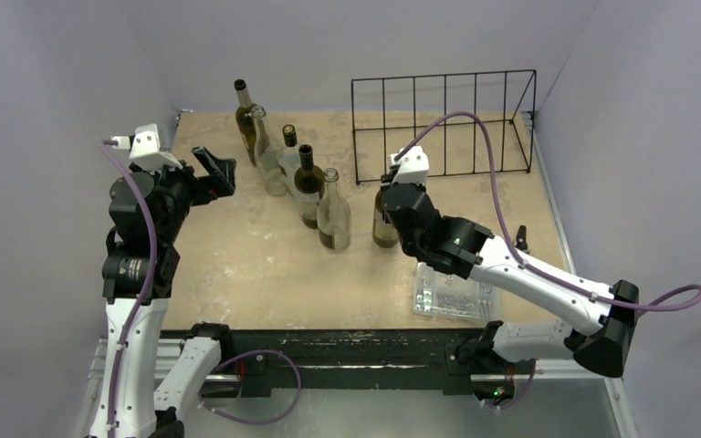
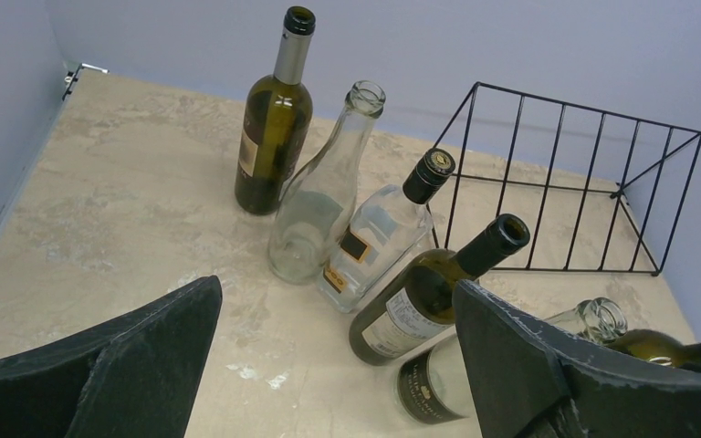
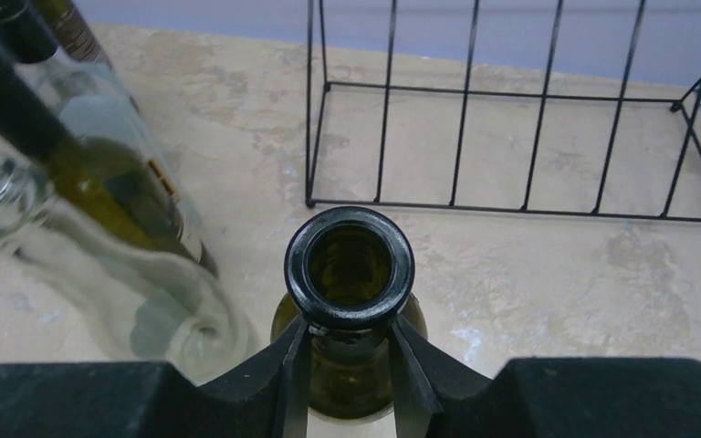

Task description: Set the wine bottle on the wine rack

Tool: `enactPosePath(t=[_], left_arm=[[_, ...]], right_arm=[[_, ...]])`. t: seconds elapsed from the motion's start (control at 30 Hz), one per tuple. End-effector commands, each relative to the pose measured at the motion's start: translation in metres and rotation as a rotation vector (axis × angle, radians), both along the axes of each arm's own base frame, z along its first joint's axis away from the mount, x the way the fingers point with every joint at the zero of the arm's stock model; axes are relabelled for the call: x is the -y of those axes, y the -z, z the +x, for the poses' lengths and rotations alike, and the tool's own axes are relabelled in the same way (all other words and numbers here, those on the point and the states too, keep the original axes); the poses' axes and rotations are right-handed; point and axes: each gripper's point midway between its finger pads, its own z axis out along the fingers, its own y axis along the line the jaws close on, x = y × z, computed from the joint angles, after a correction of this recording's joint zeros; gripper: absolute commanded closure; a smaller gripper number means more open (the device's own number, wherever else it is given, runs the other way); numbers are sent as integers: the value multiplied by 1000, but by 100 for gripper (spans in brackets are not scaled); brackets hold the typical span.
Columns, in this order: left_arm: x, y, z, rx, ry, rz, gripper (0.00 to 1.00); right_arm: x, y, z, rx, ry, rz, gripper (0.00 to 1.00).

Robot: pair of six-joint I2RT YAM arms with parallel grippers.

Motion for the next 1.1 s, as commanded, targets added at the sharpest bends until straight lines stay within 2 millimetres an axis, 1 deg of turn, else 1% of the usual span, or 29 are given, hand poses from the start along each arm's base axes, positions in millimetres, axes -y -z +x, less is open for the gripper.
enactPosePath(t=[0.0,0.03,0.2,0.37,0.53,0.77,0.93,1.0,1.07], left_arm=[[-1,-9,2,32,-8,-13,3],[-2,-8,3,33,-15,-11,3],[-5,-4,6,15,-30,-5,3],[-3,-1,9,-5,-21,-10,4],[-3,0,10,-8,-19,-11,4],[-4,-2,8,4,-23,-9,5],[-3,-2,9,0,-18,-15,5],[-4,-2,9,5,-21,-16,5],[-4,-3,9,7,-18,-20,5]], right_arm=[[20,-87,28,182,84,199,100],[24,-92,33,191,100,201,100],[29,-108,54,242,136,172,100],[23,-124,75,271,141,158,100],[19,-135,96,288,146,148,100],[6,-124,129,271,146,118,100],[-1,-110,155,242,152,104,100],[-6,-100,167,218,139,98,100],[-9,-98,177,204,129,104,100]])
